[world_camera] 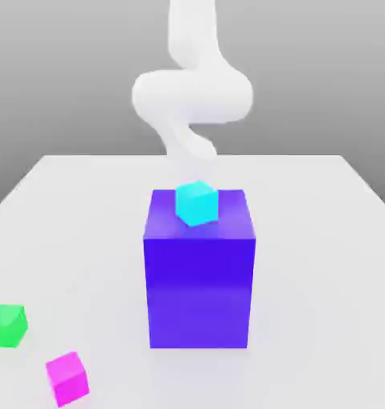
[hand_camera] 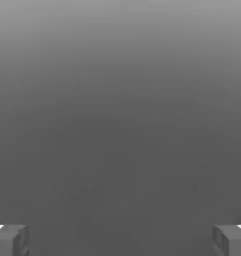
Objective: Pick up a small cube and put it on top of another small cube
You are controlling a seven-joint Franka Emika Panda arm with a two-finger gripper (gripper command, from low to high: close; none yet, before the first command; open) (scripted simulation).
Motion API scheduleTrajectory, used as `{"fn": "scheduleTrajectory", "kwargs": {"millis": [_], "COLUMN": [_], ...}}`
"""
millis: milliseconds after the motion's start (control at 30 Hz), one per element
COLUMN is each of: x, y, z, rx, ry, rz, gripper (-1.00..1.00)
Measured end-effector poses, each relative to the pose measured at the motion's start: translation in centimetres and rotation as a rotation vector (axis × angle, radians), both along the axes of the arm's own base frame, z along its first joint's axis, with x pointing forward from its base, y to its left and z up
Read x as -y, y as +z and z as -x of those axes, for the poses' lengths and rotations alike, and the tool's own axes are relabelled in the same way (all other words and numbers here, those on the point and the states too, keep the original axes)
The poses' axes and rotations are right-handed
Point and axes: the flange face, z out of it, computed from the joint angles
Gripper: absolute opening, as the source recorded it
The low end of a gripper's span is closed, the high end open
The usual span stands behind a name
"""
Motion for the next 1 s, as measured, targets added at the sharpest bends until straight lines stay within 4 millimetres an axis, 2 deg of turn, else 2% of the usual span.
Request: {"fn": "scheduleTrajectory", "kwargs": {"millis": [100, 233, 367, 467, 567, 700, 867, 1000], "x": [1.8, 4.0, 6.2, 7.8, 9.5, 12.1, 15.0, 17.0], "y": [-4.7, -11.3, -18.4, -23.8, -29.2, -36.2, -44.1, -49.5], "z": [-3.8, -7.6, -10.4, -11.6, -12.1, -11.7, -9.8, -8.2], "rx": [-0.081, -0.179, -0.273, -0.342, -0.41, -0.503, -0.623, -0.695], "ry": [0.068, 0.148, 0.221, 0.271, 0.316, 0.372, 0.452, 0.496], "rz": [0.009, 0.022, 0.041, 0.059, 0.082, 0.12, 0.184, 0.229], "gripper": [0.0, 0.0, 0.0, 0.0, 0.0, 0.0, 0.0, 0.0]}}
